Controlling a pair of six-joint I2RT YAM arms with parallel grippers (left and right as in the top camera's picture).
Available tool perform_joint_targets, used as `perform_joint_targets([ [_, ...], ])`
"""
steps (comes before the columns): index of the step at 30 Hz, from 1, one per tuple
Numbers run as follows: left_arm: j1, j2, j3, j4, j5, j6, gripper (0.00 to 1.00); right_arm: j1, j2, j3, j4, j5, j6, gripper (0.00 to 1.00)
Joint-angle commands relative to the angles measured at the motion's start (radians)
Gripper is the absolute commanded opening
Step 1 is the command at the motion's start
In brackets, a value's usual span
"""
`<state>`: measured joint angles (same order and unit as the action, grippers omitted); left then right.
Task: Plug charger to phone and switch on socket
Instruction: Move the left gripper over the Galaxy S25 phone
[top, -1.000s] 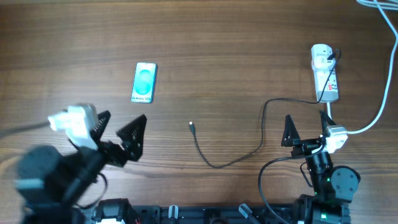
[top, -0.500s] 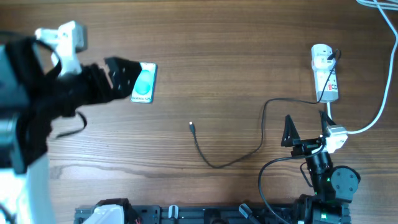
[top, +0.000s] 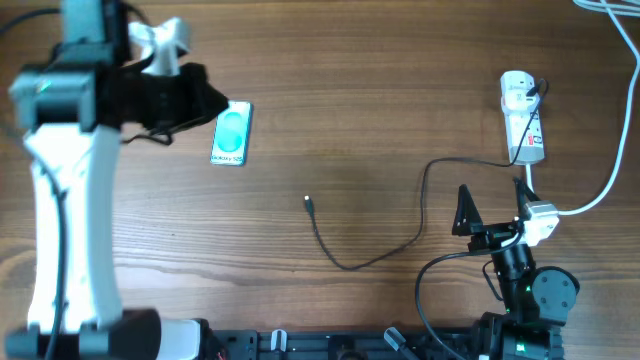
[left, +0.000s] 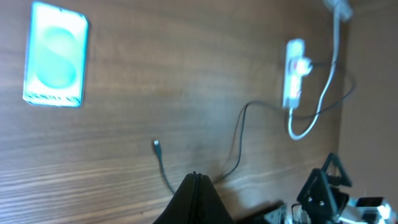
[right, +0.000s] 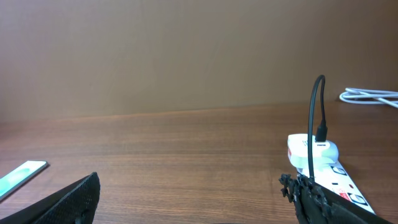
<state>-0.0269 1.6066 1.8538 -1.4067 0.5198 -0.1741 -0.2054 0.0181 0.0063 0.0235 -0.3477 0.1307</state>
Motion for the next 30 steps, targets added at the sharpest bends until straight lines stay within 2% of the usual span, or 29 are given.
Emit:
perform_joint_targets([
  [1, -0.061, 0.076, -0.040, 0.000, -0.019, 0.010, 0.04, 0.003, -0.008, -0.001, 0.005, -0.009, 0.007, 1.00],
  [13, -0.212, 0.150, -0.128, 0.103, -0.150, 0.000, 0.04, 0.003, -0.008, -0.001, 0.005, -0.009, 0.007, 1.00],
  [21, -0.235, 0.150, -0.149, 0.167, -0.201, -0.071, 0.04, 0.003, -0.008, -0.001, 0.005, -0.009, 0.007, 1.00],
  [24, -0.235, 0.150, -0.149, 0.201, -0.287, -0.075, 0.05, 0.003, -0.008, -0.001, 0.005, -0.009, 0.007, 1.00],
  [27, -0.235, 0.150, -0.149, 0.231, -0.401, -0.104, 0.16, 0.003, -0.008, -0.001, 0.005, -0.009, 0.006, 1.00],
  [29, -0.235, 0.150, -0.149, 0.249, -0.460, -0.104, 0.34, 0.003, -0.008, -0.001, 0.005, -0.009, 0.006, 1.00],
  [30, -0.235, 0.151, -0.151, 0.255, -0.483, -0.104, 0.56, 0.003, -0.008, -0.001, 0.005, -0.009, 0.007, 1.00],
])
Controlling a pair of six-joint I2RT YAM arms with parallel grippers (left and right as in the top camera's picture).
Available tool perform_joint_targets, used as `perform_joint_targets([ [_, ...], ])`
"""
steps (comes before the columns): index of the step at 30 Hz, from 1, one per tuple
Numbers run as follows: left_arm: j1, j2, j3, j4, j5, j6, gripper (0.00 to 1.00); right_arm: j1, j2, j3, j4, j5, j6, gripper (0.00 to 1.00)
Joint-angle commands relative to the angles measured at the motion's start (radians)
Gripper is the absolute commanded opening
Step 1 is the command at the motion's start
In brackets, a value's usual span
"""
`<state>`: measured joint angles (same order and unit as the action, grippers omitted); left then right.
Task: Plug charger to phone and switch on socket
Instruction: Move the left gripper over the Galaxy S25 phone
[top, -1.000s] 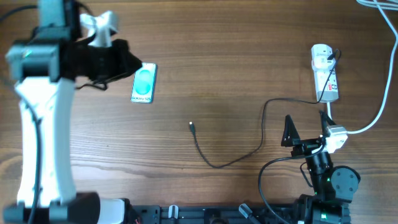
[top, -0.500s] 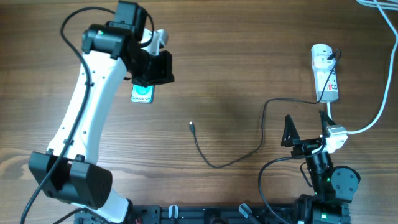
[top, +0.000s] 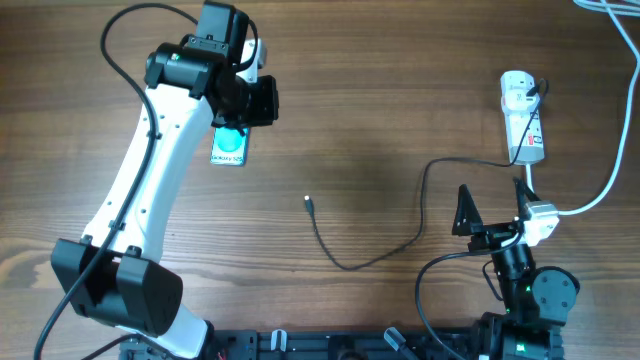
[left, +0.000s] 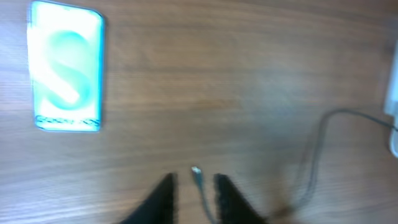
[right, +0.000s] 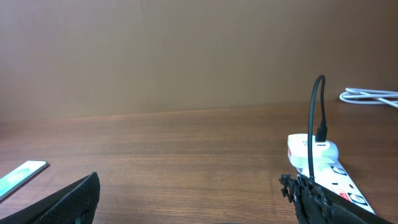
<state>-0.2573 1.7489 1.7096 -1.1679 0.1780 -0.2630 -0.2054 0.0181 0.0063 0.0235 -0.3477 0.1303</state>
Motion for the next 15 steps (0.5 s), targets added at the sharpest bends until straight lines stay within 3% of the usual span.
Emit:
perform_joint_targets([
  [1, -0.005, 0.008, -0.010, 0.019, -0.150, -0.015, 0.76, 0.003, -0.008, -0.001, 0.005, -0.009, 0.007, 1.00],
  [3, -0.005, 0.009, -0.022, 0.027, -0.150, -0.015, 1.00, 0.003, -0.008, -0.001, 0.005, -0.009, 0.007, 1.00],
  [8, -0.005, 0.010, -0.084, 0.085, -0.214, -0.015, 1.00, 0.003, -0.008, -0.001, 0.005, -0.009, 0.007, 1.00],
  [15, -0.002, 0.015, -0.232, 0.290, -0.308, -0.036, 1.00, 0.003, -0.008, -0.001, 0.005, -0.009, 0.007, 1.00],
])
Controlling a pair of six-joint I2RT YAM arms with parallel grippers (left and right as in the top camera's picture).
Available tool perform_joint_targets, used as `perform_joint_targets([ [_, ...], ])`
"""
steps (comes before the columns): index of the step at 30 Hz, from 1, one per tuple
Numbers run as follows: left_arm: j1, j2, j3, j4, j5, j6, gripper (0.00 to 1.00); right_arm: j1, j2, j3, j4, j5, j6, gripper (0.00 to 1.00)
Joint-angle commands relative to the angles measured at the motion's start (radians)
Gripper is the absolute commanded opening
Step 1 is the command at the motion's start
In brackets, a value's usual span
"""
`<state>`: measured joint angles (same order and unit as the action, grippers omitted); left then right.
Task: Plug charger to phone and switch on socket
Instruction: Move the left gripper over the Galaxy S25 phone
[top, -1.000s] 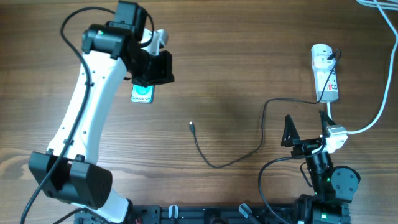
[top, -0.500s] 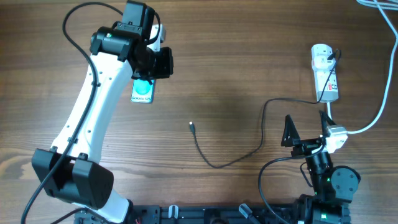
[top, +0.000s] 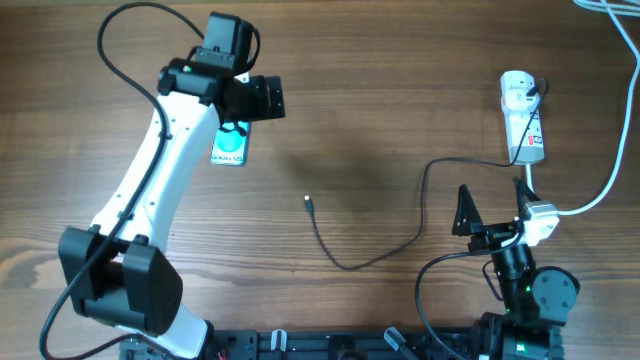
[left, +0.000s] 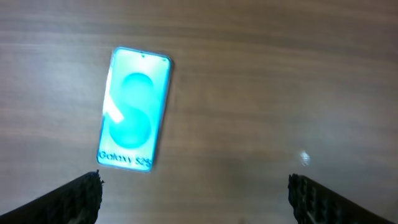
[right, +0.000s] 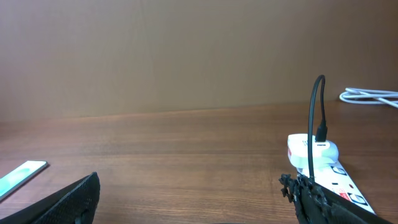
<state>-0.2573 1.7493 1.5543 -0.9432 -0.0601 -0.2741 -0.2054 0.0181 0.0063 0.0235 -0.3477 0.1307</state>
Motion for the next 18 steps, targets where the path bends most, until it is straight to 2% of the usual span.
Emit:
perform_joint_targets([
  [1, 0.000, 0.016, -0.097, 0.093, -0.072, -0.026, 1.00, 0.003, -0.008, -0.001, 0.005, -0.009, 0.007, 1.00],
  [7, 0.007, 0.018, -0.217, 0.226, -0.074, -0.026, 1.00, 0.003, -0.008, -0.001, 0.005, -0.009, 0.007, 1.00],
  [12, 0.016, 0.023, -0.310, 0.317, -0.160, -0.026, 1.00, 0.003, -0.008, -0.001, 0.005, -0.009, 0.007, 1.00],
  [18, 0.019, 0.032, -0.401, 0.400, -0.166, -0.026, 1.00, 0.003, -0.008, -0.001, 0.005, -0.009, 0.007, 1.00],
])
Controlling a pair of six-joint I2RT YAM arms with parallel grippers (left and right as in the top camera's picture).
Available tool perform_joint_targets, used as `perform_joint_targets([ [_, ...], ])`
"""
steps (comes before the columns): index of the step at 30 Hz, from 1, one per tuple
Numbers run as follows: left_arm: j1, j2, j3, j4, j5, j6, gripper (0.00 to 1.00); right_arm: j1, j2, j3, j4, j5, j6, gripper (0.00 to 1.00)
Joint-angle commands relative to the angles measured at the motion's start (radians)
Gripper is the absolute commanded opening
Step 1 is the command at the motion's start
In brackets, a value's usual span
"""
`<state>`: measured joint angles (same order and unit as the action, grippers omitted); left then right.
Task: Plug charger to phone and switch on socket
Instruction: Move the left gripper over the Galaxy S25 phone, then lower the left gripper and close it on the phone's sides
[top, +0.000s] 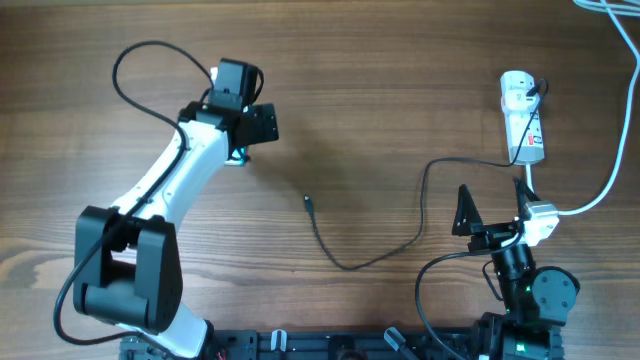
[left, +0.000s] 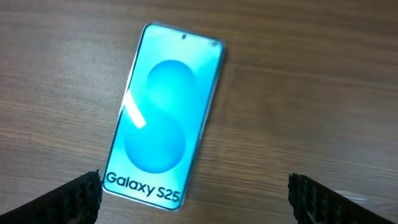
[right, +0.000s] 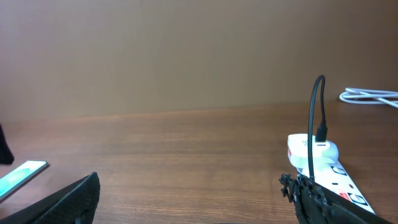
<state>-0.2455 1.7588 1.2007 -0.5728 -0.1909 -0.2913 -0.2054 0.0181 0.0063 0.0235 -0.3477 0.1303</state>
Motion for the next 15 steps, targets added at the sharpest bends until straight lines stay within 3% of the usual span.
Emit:
perform_joint_targets([
  [1, 0.007, 0.023, -0.060, 0.045, -0.035, -0.009, 1.00, 0.003, -0.008, -0.001, 0.005, -0.009, 0.007, 1.00],
  [15, 0.010, 0.091, -0.171, 0.210, -0.119, -0.005, 1.00, 0.003, -0.008, -0.001, 0.005, -0.009, 0.007, 1.00],
])
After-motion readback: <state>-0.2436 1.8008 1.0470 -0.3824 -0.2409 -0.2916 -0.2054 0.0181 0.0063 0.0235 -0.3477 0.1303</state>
